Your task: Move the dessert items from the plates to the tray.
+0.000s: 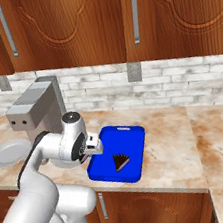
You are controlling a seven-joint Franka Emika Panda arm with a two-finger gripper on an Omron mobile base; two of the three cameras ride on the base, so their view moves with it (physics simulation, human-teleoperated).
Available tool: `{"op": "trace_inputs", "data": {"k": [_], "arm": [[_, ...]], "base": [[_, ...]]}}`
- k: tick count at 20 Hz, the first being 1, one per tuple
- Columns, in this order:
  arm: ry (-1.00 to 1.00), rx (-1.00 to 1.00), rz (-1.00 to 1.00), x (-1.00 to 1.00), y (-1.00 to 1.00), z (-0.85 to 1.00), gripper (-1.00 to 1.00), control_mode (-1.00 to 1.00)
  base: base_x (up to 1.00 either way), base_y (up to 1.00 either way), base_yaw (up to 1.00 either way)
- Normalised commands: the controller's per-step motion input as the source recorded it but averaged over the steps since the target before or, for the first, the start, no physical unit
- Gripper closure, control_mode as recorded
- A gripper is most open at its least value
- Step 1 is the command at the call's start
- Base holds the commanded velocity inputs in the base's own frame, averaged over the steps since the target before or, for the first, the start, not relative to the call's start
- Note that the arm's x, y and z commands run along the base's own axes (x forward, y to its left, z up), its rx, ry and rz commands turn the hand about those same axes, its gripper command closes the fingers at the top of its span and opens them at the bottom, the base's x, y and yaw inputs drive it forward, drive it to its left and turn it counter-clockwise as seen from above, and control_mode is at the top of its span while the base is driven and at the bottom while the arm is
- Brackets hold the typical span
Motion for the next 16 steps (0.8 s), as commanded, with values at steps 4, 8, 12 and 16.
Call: {"op": "trace_inputs", "data": {"k": [4, 8, 12, 16], "arm": [[0.0, 0.0, 0.0, 0.29, -0.31, 0.0, 1.0, -1.0], [0.0, 0.0, 0.0, 0.24, -0.28, 0.0, 1.0, -1.0], [0.0, -0.03, 0.0, 0.19, -0.11, 0.0, 1.0, -1.0], [0.03, -0.03, -0.01, 0.2, -0.17, 0.0, 1.0, -1.0]], "base": [[0.0, 0.0, 0.0], [0.0, 0.0, 0.0], [0.0, 0.0, 0.0], [0.0, 0.0, 0.0]]}}
